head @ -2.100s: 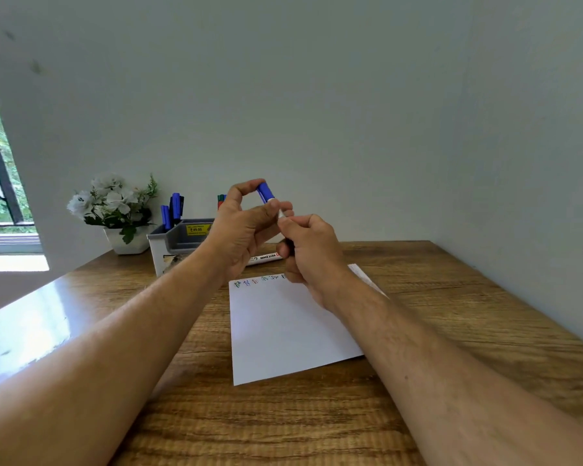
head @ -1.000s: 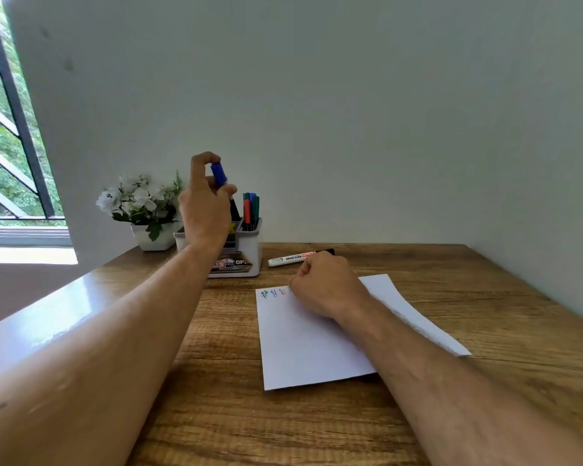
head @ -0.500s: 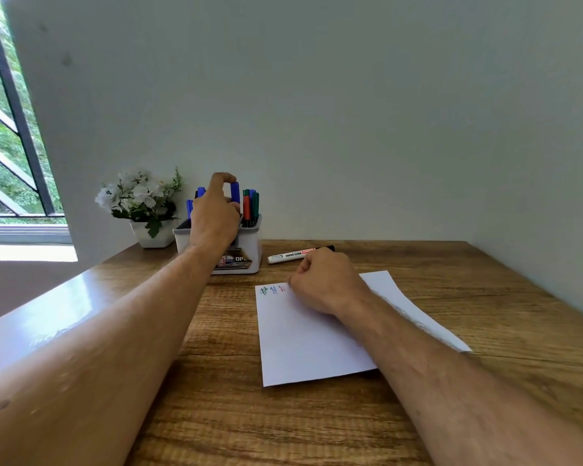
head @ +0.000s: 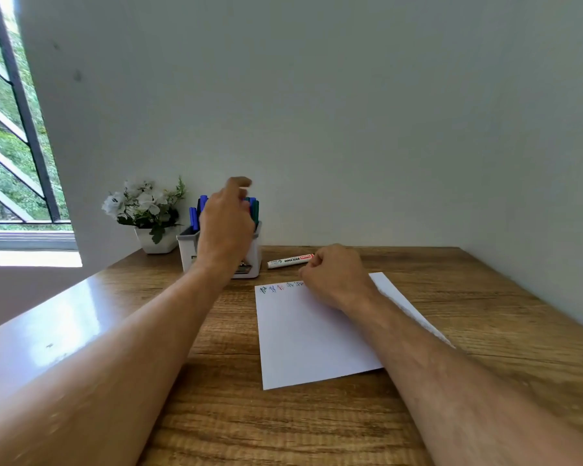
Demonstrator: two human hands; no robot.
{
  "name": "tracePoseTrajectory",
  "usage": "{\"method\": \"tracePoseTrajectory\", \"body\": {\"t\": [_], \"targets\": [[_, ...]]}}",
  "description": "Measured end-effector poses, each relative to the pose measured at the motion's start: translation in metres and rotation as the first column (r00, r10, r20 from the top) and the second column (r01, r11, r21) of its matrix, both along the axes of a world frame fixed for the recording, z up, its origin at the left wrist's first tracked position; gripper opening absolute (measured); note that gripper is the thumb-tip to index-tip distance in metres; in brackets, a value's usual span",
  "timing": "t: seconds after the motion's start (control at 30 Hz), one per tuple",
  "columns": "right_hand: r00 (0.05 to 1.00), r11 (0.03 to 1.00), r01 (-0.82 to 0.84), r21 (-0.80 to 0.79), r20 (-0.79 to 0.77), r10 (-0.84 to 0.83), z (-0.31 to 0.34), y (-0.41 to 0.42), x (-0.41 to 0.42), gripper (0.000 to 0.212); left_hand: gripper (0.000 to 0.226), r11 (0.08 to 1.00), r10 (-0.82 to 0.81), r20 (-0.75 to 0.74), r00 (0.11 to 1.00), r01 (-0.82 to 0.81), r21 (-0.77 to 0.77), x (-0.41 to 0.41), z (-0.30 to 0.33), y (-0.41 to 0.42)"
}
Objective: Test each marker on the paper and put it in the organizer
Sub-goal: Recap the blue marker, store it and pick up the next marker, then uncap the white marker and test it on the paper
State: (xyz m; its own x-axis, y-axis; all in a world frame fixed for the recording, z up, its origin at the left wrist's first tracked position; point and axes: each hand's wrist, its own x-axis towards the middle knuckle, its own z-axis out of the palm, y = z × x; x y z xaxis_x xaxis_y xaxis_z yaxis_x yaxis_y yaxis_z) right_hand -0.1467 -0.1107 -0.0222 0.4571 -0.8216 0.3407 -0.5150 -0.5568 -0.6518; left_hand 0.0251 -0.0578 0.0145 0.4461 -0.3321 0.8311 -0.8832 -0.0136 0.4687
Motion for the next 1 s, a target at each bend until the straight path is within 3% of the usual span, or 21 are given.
{"method": "tracePoseTrajectory", "body": {"t": [0.07, 0.17, 0.3, 0.4, 0.5, 0.67, 1.0], "targets": [[1.0, 1.0, 0.017, 0.007, 0.007, -0.017, 0.001, -0.004, -0.004, 0.015, 0.027, 0.999, -0.037, 0.166, 0.986, 0.035, 0.012, -0.013, -0.003, -0.002], [0.998, 0.999, 0.049, -0.006, 0.033, -0.049, 0.004, -0.007, -0.01, 0.013, 0.034, 0.979, -0.079, 0.257, 0.963, 0.027, 0.2, -0.027, -0.013, -0.012], [0.993, 0.995, 0.092, -0.029, 0.071, -0.09, 0.009, -0.014, -0.018, 0.014, 0.056, 0.844, -0.062, 0.261, 0.963, -0.088, 0.529, -0.036, -0.027, -0.031], [0.99, 0.992, 0.126, -0.029, 0.06, -0.125, 0.01, -0.023, -0.024, 0.015, 0.046, 0.739, -0.047, 0.363, 0.931, -0.212, 0.639, -0.037, -0.033, -0.042], [0.989, 0.989, 0.144, -0.034, 0.047, -0.143, 0.009, -0.032, -0.028, 0.016, 0.027, 0.654, -0.053, 0.448, 0.892, -0.308, 0.691, -0.037, -0.041, -0.047], [0.986, 0.986, 0.161, -0.037, 0.043, -0.159, 0.005, -0.044, -0.03, 0.021, 0.027, 0.591, -0.019, 0.513, 0.858, -0.404, 0.698, -0.033, -0.051, -0.051], [0.987, 0.989, 0.139, 0.049, -0.093, -0.134, -0.003, -0.046, -0.031, 0.021, 0.027, 0.604, -0.027, 0.518, 0.855, -0.399, 0.69, -0.036, -0.052, -0.05]]}}
